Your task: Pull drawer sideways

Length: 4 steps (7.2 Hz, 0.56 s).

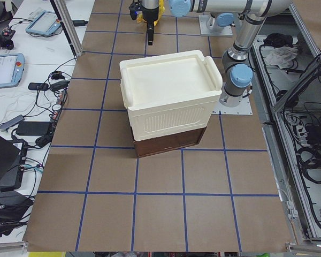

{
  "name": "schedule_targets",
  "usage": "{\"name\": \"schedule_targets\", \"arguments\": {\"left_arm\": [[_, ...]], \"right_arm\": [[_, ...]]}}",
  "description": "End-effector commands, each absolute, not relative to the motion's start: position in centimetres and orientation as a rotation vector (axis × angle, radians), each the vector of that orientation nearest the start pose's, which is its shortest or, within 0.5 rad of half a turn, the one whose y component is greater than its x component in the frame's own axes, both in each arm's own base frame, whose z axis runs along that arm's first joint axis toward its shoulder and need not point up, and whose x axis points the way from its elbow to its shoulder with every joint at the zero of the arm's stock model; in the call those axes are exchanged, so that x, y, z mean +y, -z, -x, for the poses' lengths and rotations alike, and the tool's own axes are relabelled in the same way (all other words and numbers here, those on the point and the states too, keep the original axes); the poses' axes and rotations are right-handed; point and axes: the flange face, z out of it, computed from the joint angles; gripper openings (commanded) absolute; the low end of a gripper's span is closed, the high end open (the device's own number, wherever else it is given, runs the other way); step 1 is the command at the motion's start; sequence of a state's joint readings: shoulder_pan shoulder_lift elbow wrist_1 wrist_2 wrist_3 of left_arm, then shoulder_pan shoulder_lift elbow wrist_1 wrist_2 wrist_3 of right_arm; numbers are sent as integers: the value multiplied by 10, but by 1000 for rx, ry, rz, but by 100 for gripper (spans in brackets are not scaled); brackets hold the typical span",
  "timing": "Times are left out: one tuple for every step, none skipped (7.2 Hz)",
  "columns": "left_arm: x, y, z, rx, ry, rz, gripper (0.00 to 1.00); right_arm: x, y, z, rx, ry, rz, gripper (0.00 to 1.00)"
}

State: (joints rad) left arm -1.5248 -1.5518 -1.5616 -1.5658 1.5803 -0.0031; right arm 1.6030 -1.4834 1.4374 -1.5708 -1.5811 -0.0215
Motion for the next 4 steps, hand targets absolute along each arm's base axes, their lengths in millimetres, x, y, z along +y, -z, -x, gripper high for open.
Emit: {"name": "schedule_targets", "arguments": {"left_arm": [[-495, -500, 110, 3129, 50, 77, 100], [-496, -500, 110, 3129, 55, 77, 100], [-496, -500, 109, 3127, 55, 79, 100], [-496, -499, 108, 3129, 52, 84, 100]], "right_arm": [[-529, -509, -149, 3150, 73, 84, 100], [-529, -509, -149, 3149, 73, 84, 100], [-529, -509, -149, 3149, 73, 84, 100], [-529, -509, -149, 3150, 73, 84, 100]]}}
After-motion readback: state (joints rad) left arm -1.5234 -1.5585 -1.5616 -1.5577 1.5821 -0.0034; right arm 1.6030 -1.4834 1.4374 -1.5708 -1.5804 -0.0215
